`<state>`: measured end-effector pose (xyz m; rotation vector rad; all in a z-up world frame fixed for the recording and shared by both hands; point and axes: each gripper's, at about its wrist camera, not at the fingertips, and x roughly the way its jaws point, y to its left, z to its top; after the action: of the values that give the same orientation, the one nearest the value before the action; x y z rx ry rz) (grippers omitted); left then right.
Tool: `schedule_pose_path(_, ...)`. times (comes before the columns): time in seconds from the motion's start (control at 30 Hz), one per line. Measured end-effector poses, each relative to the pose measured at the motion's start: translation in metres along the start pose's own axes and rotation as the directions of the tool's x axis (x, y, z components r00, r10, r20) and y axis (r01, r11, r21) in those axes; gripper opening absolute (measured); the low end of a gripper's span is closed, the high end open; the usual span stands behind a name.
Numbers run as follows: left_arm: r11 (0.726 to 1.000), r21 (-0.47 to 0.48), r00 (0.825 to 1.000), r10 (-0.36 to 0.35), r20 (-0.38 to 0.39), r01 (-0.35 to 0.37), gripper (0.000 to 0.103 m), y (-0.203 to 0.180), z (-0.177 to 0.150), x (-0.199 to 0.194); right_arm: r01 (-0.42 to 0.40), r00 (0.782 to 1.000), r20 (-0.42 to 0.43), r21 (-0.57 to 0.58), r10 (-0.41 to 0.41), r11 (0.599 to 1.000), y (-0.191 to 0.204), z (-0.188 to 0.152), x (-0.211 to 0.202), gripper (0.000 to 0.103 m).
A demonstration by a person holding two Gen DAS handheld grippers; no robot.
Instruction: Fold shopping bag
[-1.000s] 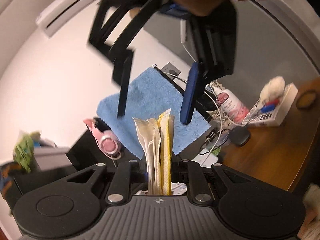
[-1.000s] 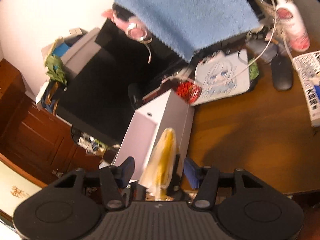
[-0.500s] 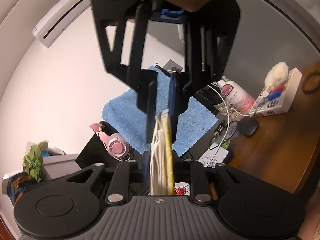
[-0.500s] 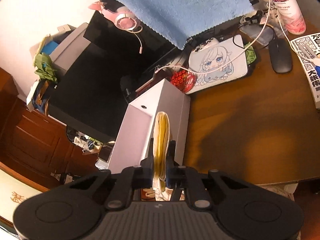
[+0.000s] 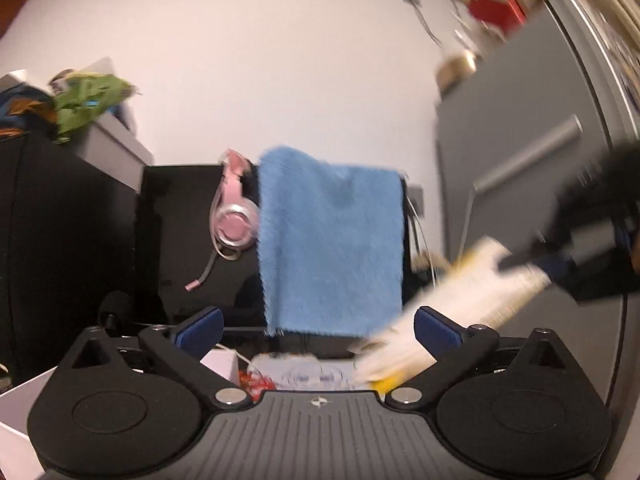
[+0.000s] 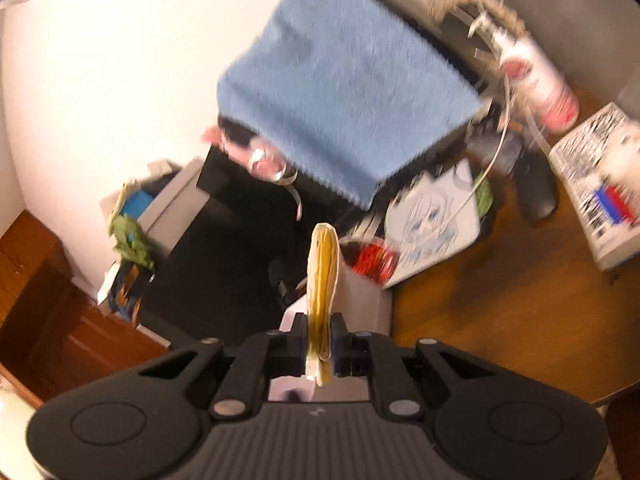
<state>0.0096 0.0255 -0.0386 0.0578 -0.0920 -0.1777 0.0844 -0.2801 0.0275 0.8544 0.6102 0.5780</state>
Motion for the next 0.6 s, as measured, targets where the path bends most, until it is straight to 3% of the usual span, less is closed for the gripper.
schedule_pose_path(0.17, 0.981, -0.193, 0.997, -0.008, 0.074, 0.022, 0.103, 0.02, -0.001, -0.013, 0.015, 0.998, 0.067, -0.042, -0.013, 0.999, -0.004, -0.004, -0.018, 0.01)
schedule_pose_path(0.3, 0.971, -0.237, 0.999, -0.039, 0.024, 0.043, 0.103, 0.018, -0.004, -0.015, 0.033, 0.994, 0.105, -0.059, -0.026, 0.998, -0.007, -0.009, -0.029, 0.011)
schedule_pose_path(0.43, 0.97, -0.213, 0.987, -0.14, -0.08, 0.121, 0.103, 0.012, -0.006, -0.007, 0.034, 0.992, 0.126, -0.05, -0.028, 0.998, -0.012, -0.01, -0.037, 0.011)
schedule_pose_path(0.5, 0.977, -0.168, 0.987, -0.143, -0.067, 0.13, 0.103, 0.004, -0.009, -0.009, 0.042, 0.989, 0.141, -0.043, -0.035, 0.998, -0.015, -0.01, -0.039, 0.011)
schedule_pose_path(0.6, 0.995, -0.021, 0.994, -0.103, -0.042, 0.102, 0.103, -0.014, -0.012, -0.01, 0.063, 0.985, 0.16, -0.03, -0.058, 0.998, -0.019, -0.01, -0.04, 0.011)
